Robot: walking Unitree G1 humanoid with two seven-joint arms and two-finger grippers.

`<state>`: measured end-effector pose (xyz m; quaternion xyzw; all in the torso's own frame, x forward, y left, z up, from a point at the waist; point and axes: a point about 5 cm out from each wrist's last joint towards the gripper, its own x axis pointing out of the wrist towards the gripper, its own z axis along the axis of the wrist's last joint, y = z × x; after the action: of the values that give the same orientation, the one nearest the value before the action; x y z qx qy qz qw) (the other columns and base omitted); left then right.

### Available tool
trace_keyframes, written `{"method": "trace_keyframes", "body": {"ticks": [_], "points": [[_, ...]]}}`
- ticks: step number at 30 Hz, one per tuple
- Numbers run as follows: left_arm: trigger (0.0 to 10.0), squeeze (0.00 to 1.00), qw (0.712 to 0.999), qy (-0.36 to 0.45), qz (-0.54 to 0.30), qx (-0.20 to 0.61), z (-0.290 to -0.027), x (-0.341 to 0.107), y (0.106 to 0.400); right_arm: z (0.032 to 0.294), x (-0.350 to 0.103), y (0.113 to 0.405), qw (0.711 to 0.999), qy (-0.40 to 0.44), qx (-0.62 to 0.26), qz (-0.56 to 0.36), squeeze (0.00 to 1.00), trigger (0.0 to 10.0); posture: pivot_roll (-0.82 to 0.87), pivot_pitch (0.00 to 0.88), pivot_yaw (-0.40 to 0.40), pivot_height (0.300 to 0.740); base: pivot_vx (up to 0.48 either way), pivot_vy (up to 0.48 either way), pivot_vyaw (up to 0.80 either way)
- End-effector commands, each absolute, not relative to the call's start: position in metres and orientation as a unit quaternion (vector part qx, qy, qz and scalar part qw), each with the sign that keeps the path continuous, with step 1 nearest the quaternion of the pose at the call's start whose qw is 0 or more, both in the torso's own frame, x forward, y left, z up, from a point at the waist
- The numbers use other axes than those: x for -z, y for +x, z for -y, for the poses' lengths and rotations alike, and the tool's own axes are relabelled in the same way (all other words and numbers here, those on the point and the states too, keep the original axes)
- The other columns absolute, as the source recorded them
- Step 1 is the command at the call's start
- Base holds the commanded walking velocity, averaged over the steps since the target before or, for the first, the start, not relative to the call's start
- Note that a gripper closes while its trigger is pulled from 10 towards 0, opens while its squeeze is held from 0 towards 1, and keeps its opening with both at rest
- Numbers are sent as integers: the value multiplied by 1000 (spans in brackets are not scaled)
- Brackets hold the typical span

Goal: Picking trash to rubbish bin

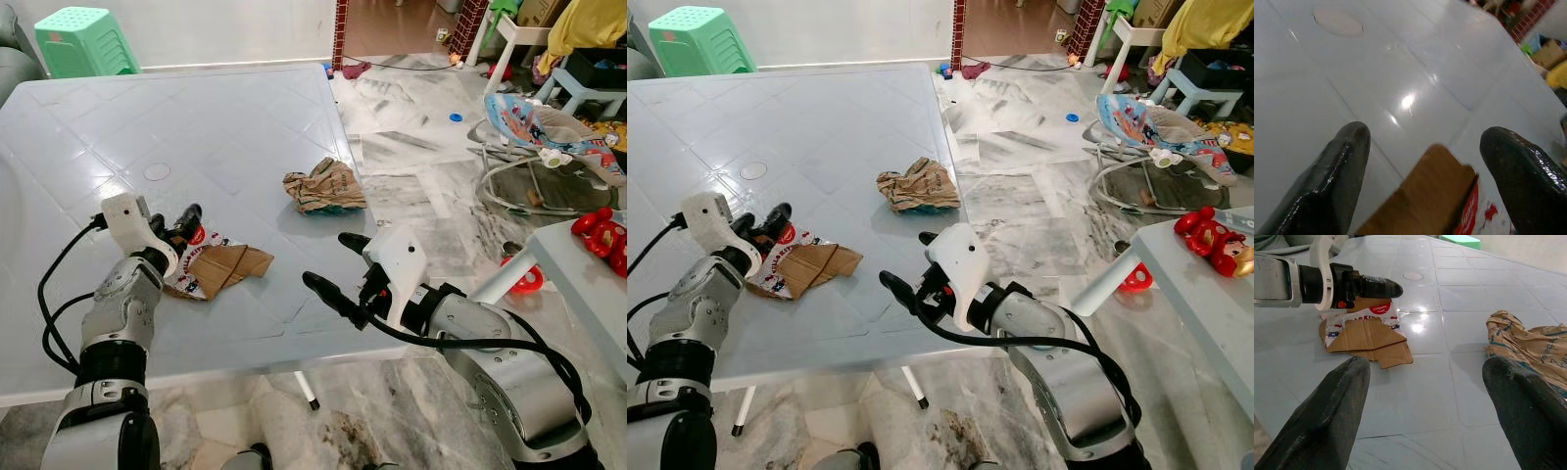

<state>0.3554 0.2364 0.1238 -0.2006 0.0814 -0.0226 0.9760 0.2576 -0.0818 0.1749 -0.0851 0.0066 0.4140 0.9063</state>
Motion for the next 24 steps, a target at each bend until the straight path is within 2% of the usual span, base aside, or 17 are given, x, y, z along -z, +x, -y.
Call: {"method": "trace_keyframes", "body": {"ticks": [1, 9, 10, 11, 18, 24], "points": [[10000, 0, 969, -225, -93, 48, -234, -124, 357, 81, -178, 253, 903, -88, -420, -1, 0, 10000, -104, 138, 3, 740, 0, 0, 0], [10000, 0, 957, -246, -117, 99, -231, -122, 356, 81, -178, 253, 903, -89, -420, -3, 0, 10000, -104, 141, 1, 740, 0, 0, 0], [6784, 0, 956, -245, -121, 105, -231, -122, 355, 81, -178, 253, 903, -90, -420, -3, 0, 10000, -104, 141, 1, 740, 0, 0, 0], [0, 0, 953, -253, -128, 110, -232, -121, 354, 81, -178, 253, 903, -91, -419, -3, 0, 10000, -103, 142, 1, 740, 0, 0, 0], [0, 0, 932, -297, -157, 133, -229, -114, 343, 81, -178, 254, 904, -94, -417, -3, 0, 10000, -101, 143, 2, 740, 0, 0, 0], [0, 0, 926, -312, -167, 129, -235, -110, 334, 81, -177, 255, 904, -96, -417, -3, 0, 10000, -96, 142, 1, 740, 0, 0, 0]]}}
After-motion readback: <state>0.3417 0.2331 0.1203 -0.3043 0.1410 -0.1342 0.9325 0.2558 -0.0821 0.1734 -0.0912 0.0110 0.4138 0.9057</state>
